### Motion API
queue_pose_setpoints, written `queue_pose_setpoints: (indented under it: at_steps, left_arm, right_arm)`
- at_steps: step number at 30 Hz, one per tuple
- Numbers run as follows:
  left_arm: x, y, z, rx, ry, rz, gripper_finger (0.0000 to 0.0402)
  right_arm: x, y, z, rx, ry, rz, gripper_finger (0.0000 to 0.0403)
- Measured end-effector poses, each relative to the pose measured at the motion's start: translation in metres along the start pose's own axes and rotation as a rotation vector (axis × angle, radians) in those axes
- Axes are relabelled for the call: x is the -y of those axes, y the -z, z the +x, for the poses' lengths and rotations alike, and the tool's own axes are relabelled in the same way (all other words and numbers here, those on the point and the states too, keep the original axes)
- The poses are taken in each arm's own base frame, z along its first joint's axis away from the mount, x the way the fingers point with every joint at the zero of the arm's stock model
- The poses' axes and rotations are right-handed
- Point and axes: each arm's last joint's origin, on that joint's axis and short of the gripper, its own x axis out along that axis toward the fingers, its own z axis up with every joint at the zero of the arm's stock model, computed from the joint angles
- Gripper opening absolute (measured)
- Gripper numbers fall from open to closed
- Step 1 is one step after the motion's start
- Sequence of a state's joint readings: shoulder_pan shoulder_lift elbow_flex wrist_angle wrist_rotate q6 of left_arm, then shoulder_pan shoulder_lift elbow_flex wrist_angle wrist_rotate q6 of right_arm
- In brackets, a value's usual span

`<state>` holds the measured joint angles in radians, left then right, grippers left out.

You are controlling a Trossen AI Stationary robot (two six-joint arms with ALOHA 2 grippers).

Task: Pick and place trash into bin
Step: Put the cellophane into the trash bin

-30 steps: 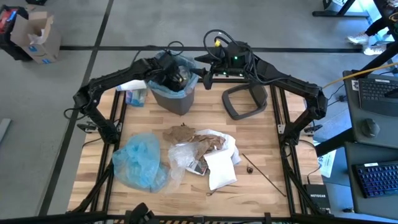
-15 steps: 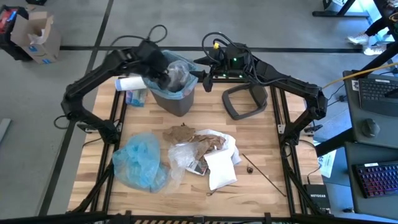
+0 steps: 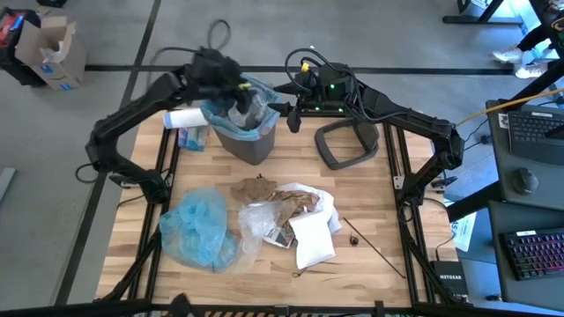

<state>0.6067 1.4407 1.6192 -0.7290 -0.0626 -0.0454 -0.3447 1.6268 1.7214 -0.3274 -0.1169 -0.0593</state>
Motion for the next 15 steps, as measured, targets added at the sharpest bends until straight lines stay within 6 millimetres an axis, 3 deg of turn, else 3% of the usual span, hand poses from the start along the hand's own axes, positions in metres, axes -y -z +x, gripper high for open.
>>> queue_pose_setpoints:
  at_steps: [9, 12, 15]
  left_arm:
    - [0.001, 0.061, 0.081, -0.341, -0.021, 0.015, 0.0253]
    - [0.002, 0.072, 0.095, -0.396, -0.024, 0.014, 0.0253]
    - [0.002, 0.073, 0.097, -0.403, -0.022, 0.017, 0.0253]
  right_arm:
    - [-0.001, 0.003, 0.0, -0.033, -0.003, 0.005, 0.0241]
    - [-0.002, 0.004, 0.0, -0.038, -0.006, 0.005, 0.0241]
    - [-0.002, 0.004, 0.001, -0.04, -0.006, 0.005, 0.0241]
